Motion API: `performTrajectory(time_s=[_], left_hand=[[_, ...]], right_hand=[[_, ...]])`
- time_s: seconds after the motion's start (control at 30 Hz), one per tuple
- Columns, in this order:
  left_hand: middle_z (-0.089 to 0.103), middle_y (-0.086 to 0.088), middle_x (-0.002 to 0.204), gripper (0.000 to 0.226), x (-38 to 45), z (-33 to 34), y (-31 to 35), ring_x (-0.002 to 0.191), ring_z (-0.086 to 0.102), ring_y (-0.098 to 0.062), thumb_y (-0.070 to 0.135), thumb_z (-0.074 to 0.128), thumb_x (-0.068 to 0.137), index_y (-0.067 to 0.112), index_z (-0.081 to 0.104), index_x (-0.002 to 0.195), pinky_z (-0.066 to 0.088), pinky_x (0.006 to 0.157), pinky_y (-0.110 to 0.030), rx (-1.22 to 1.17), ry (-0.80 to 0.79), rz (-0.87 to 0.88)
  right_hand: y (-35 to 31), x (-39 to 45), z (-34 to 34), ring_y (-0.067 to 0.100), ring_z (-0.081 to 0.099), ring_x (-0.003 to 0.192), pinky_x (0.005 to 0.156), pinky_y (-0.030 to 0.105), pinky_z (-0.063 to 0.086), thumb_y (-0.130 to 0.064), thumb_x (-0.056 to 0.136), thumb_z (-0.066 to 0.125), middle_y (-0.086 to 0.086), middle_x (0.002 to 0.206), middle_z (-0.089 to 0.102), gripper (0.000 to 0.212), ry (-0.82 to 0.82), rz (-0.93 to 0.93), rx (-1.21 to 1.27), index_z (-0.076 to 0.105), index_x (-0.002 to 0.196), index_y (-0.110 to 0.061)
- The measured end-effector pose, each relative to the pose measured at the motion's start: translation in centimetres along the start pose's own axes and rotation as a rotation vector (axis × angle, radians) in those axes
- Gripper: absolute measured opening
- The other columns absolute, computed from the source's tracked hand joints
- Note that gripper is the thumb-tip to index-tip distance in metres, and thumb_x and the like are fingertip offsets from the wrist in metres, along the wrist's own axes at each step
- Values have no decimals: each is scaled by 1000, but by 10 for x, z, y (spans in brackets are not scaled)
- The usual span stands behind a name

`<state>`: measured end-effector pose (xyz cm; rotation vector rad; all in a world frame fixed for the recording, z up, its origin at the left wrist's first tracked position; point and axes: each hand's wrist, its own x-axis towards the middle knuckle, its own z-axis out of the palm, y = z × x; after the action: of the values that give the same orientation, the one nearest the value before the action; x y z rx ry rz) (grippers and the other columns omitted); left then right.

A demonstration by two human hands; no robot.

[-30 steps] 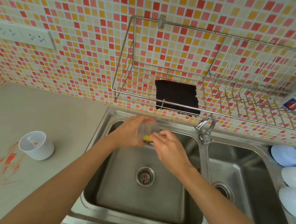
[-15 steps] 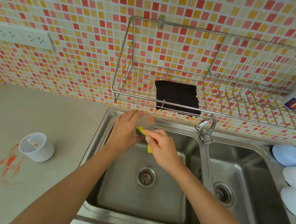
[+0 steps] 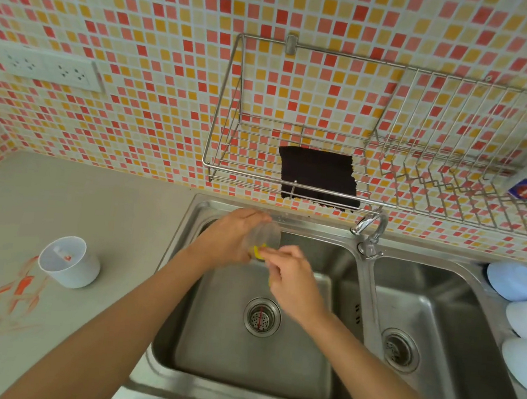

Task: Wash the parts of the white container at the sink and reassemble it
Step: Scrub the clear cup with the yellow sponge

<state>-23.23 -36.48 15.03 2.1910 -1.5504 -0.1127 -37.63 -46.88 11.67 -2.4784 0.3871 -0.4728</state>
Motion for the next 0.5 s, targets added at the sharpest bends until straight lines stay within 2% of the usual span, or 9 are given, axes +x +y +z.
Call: performTrajectory(time_s=[0.07, 0.17, 0.2, 0.27, 0.33, 0.4, 0.5], left_hand=[[56, -2, 131, 74, -1, 1, -3, 120, 51, -16, 19, 81, 65, 12, 51, 132, 33, 99, -18, -10, -12, -15], [55, -1, 132, 75, -1, 0, -2, 120, 51, -16, 21, 82, 66, 14, 50, 133, 36, 100, -21, -26, -24, -26], [56, -2, 131, 74, -1, 1, -1, 120, 51, -16, 20, 82, 66, 14, 50, 133, 36, 98, -19, -26, -33, -17], [55, -1, 131, 75, -1, 2, 2, 118, 52, -15, 18, 81, 65, 14, 51, 133, 36, 94, -15, -21, -62, -2], [54, 2, 132, 79, 1, 6, 2, 117, 53, -13, 17, 82, 62, 18, 50, 135, 42, 94, -19, -23, -93, -15], [54, 4, 132, 84, 2, 7, -1, 117, 53, -12, 19, 84, 60, 19, 49, 136, 44, 96, -21, -48, -111, -43], [53, 3, 133, 88, 2, 5, -3, 118, 51, -11, 21, 85, 59, 18, 46, 138, 34, 94, -15, -90, -151, -48]], right_hand=[[-8, -3, -2, 9, 56, 85, 82, 19, 43, -11, 92, 57, 0, 99, 60, 31, -24, 176, 240, 69, 115, -28], [-4, -2, -12, 9, 59, 85, 81, 17, 46, -12, 91, 59, 0, 98, 61, 29, -76, 164, 290, 70, 114, -26], [0, 1, -16, 11, 58, 87, 83, 17, 46, -9, 90, 60, 0, 100, 63, 30, -105, 84, 193, 70, 114, -25], [13, 9, -22, 17, 55, 92, 85, 26, 47, -1, 82, 65, -5, 106, 68, 38, -138, -174, -159, 70, 111, -24], [25, 17, -29, 19, 55, 96, 82, 33, 49, 0, 69, 72, -11, 107, 68, 43, -128, -405, -465, 70, 106, -22], [28, 20, -34, 20, 54, 102, 82, 33, 47, -7, 67, 71, -10, 112, 66, 44, -146, -489, -584, 67, 109, -21], [30, 17, -31, 21, 54, 102, 79, 32, 46, -11, 73, 66, -8, 112, 64, 36, -122, -533, -625, 65, 108, -20]])
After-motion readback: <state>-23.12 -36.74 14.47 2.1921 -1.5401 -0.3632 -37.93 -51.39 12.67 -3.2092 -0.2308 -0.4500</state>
